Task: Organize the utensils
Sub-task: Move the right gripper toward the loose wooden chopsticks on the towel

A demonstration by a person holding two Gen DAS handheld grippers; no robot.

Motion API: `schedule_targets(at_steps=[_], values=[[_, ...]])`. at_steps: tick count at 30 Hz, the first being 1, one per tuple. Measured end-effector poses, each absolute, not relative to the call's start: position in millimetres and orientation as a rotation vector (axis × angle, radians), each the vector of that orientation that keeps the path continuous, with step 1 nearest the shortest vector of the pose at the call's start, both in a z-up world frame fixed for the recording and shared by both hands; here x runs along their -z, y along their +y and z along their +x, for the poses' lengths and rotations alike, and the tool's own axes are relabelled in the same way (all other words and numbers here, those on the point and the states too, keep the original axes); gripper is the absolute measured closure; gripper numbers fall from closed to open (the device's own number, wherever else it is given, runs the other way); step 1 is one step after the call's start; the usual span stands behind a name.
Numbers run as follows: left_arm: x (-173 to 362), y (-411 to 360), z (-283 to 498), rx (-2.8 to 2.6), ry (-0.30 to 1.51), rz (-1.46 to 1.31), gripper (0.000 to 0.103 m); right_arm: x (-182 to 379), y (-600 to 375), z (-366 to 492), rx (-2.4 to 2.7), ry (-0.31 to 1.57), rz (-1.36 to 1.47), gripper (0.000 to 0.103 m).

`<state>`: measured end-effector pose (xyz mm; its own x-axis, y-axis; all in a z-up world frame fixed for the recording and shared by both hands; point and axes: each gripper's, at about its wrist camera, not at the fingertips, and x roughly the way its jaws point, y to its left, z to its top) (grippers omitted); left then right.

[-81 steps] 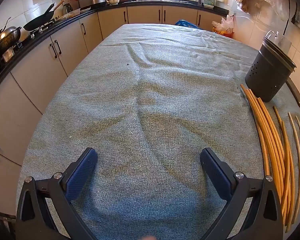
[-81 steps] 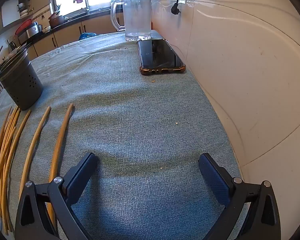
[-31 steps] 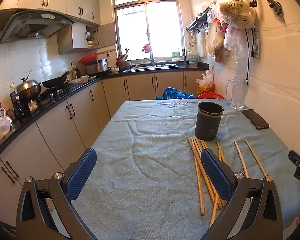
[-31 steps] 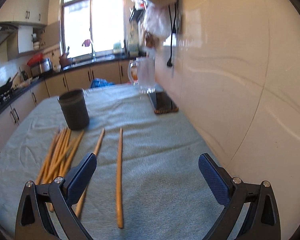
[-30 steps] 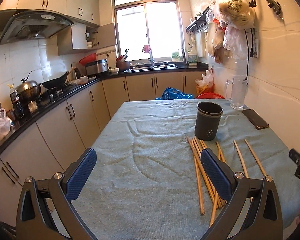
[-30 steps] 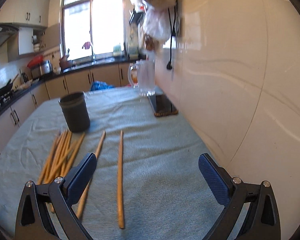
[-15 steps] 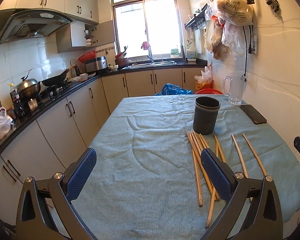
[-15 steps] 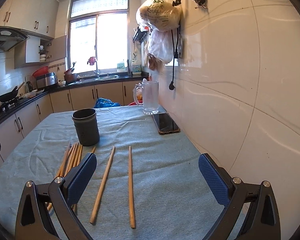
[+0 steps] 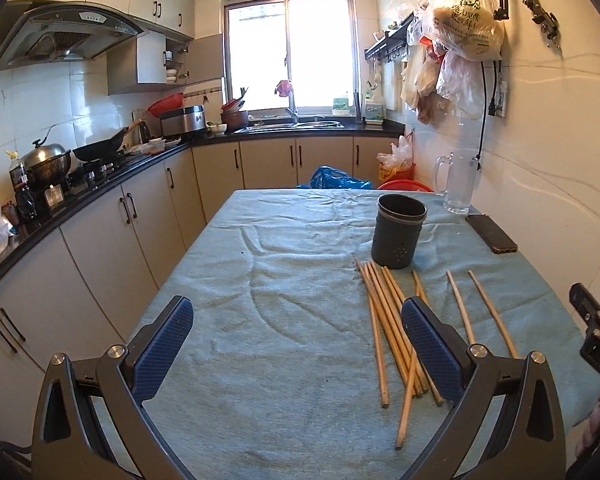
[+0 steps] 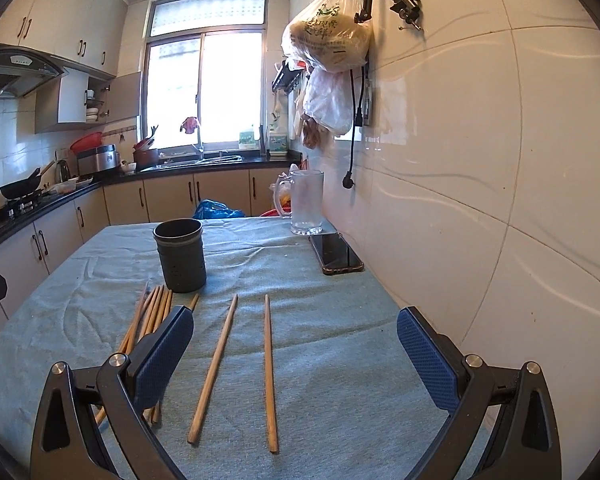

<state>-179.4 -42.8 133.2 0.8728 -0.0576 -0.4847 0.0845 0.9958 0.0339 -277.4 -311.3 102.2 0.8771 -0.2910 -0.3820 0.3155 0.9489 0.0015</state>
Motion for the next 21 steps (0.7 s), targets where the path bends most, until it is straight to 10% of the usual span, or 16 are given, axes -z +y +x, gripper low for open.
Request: schedule_targets(at_steps=[21], values=[[-122, -49, -173, 0.093, 0.542, 0.050, 0.000, -92, -310, -269, 0.307, 0.425, 0.074, 0.000]])
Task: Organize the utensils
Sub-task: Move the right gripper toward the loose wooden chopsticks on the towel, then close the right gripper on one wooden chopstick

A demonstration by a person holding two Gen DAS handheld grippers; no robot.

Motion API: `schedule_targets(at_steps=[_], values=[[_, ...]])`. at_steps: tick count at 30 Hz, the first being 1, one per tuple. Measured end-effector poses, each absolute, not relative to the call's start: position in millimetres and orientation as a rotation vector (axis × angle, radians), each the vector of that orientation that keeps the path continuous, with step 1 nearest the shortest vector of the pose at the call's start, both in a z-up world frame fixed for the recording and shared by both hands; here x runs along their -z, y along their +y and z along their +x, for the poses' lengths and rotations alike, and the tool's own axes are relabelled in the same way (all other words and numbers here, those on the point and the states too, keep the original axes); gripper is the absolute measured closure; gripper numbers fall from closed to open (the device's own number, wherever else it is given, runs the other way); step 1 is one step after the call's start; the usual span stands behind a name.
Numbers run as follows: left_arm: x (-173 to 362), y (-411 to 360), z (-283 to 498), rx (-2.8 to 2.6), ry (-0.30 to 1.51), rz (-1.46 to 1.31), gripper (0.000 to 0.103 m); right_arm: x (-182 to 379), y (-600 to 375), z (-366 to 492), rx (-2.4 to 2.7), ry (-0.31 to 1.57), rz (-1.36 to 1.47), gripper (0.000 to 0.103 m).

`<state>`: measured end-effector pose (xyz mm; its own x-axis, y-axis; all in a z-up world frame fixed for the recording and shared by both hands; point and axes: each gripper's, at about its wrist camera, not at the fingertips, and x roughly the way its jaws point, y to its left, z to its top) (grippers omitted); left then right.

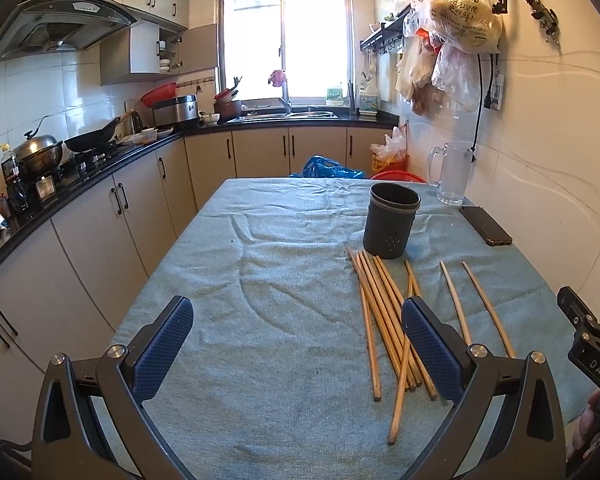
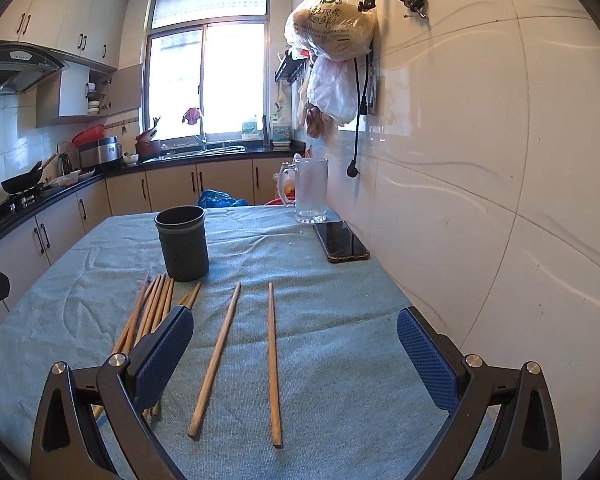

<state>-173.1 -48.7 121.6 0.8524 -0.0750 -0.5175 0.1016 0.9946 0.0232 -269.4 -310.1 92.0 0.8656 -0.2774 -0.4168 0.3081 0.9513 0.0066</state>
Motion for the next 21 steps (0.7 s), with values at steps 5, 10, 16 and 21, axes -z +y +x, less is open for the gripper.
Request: schedule_targets(at_steps=[5, 10, 16, 21], values=[[-118, -49, -168, 0.095, 0.561, 0.051, 0.000, -87, -311, -266, 0.310, 0.445, 0.077, 0.000], [-114, -49, -159, 0.098, 0.573, 0.073, 0.000, -80, -317, -261, 0.321, 0.475, 0.088, 0.000], [-101, -62, -141, 0.200, 0.646, 0.092, 0.000, -69, -329, -251, 0.329, 0.523, 0.107, 0.000], [-82, -77, -116, 0.344, 0.782, 0.060, 0.007, -55, -339, -239, 0.320, 0.579, 0.120, 0.000]])
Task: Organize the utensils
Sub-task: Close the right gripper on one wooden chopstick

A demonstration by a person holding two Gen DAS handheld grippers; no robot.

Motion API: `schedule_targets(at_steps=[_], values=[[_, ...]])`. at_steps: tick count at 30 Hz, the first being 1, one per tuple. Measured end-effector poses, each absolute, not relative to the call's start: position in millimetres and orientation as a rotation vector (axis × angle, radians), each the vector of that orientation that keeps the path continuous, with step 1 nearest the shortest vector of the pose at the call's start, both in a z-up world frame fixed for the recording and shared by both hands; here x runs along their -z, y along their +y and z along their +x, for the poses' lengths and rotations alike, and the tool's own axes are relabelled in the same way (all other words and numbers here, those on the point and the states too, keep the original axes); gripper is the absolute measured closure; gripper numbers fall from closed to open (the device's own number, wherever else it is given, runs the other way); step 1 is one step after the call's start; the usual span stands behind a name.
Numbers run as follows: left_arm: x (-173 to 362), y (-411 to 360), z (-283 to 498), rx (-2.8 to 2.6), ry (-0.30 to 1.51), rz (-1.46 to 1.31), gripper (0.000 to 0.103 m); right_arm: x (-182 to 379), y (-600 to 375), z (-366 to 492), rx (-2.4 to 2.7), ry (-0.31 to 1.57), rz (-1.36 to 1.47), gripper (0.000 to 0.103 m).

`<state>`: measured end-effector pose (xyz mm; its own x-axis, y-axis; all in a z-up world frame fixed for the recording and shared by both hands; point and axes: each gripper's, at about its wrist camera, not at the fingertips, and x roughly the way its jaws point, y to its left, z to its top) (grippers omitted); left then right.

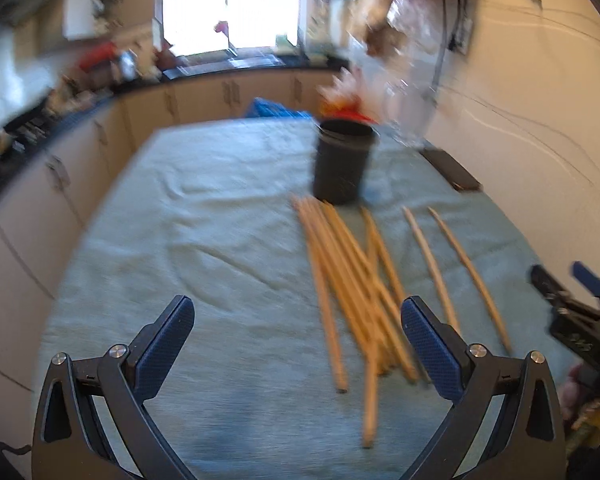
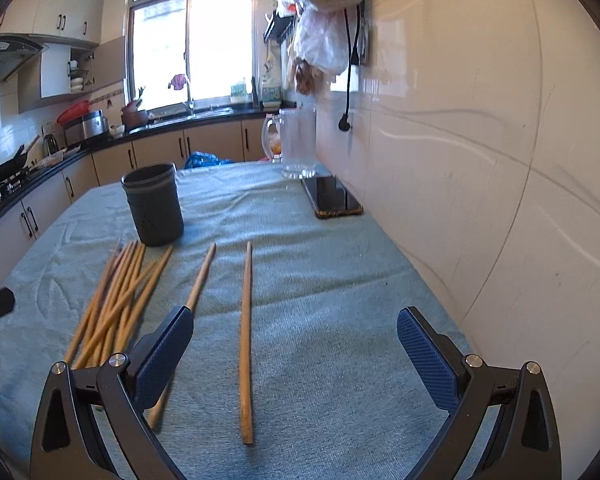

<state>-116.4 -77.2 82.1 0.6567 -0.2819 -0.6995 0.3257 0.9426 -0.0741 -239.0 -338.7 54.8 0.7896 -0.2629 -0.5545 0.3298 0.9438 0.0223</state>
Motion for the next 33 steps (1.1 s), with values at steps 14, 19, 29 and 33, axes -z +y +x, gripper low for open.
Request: schedule_targets(at_steps=[14, 19, 29, 33], values=[[-49, -163, -28, 0.618, 1.034, 0.189, 0.062, -39, -373, -173, 0.116, 0.785, 0.253, 0.014], [-44, -185, -4, 0.621, 1.080, 0.233, 0.068, -33, -385, -129, 0.027, 0.911, 0.310, 0.029], [-21, -205, 20, 0.619, 1.187, 0.278, 0.092, -19, -382, -85, -0.002, 1.021, 0.276, 0.048], [-20, -205, 23, 0.627, 1.199, 0.253, 0.097, -13, -379, -71, 0.001, 1.059, 0.255, 0.054]])
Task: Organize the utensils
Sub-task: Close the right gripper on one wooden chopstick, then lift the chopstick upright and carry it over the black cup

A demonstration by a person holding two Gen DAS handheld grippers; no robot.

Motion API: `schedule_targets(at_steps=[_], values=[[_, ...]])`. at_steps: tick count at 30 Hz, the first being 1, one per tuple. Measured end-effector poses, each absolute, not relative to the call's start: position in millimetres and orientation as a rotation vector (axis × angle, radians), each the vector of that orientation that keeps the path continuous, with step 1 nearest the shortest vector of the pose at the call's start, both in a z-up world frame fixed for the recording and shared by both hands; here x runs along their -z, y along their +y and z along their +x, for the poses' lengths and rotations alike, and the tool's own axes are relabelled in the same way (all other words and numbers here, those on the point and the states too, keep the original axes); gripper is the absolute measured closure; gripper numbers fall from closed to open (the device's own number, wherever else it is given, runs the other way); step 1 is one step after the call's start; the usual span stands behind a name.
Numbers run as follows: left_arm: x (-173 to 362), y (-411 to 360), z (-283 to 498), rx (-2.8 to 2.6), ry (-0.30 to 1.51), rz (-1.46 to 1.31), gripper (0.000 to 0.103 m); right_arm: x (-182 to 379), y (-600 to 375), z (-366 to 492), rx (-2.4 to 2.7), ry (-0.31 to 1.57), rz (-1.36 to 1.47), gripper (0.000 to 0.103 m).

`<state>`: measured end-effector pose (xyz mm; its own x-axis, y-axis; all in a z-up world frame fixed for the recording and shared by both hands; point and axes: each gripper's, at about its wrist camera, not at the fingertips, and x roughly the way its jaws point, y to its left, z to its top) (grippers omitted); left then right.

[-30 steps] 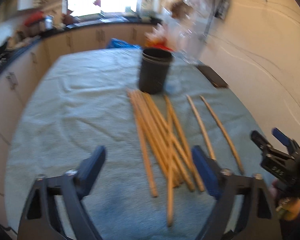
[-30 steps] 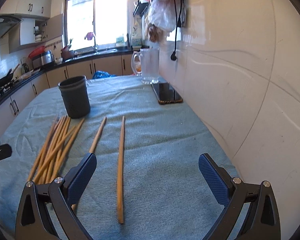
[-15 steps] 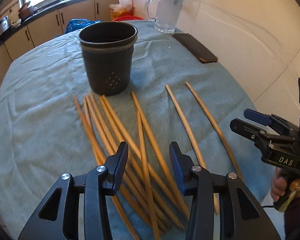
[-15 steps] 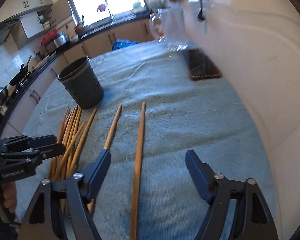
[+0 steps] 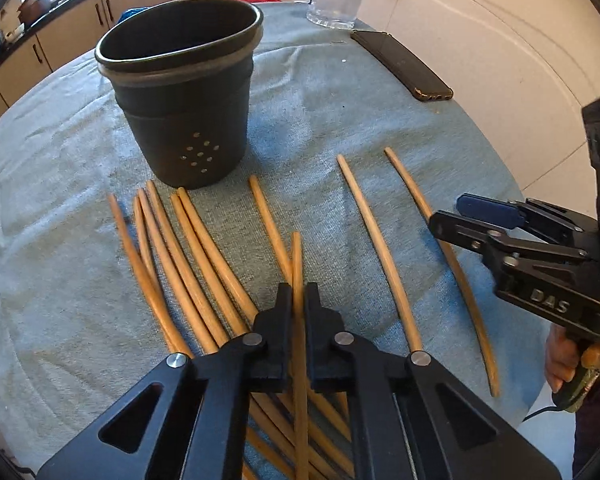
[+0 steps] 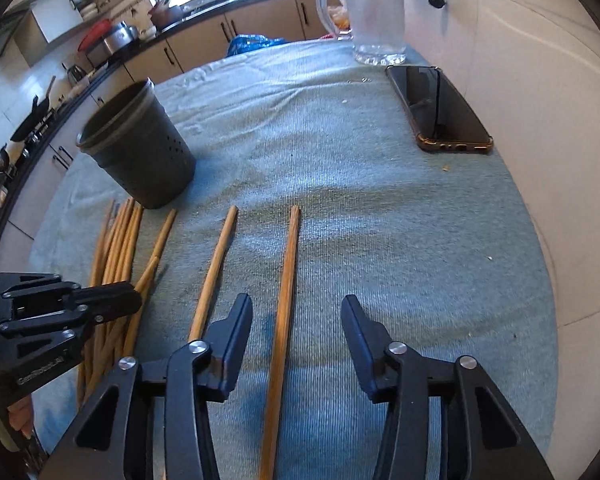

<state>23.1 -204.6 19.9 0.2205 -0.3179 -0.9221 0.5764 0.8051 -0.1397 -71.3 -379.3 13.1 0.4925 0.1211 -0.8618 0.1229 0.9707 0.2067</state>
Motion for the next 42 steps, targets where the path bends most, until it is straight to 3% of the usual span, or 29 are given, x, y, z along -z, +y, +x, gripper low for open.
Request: schedule_targets(at_steps=[7, 10, 14, 23, 42], values=[[-18, -211, 24, 0.629, 1.194, 0.269, 0.097, -6, -376, -47, 0.035, 1.109, 0.223, 0.054], [-17, -213, 23, 0.637, 1.191, 0.280, 0.097, -6, -374, -38, 0.054, 1.117, 0.196, 0.061], [-19, -216, 19, 0.632, 1.163, 0.282, 0.098, -6, -377, -33, 0.051, 1.123, 0.198, 0.095], [-62, -184, -2, 0.622, 1.052, 0.163, 0.098, -31, -383, -59, 0.006, 1.031, 0.264, 0.096], [-160, -113, -124, 0.572, 0.681, 0.077, 0.098, -133, -343, -167, -0.096, 0.734, 0.215, 0.096]])
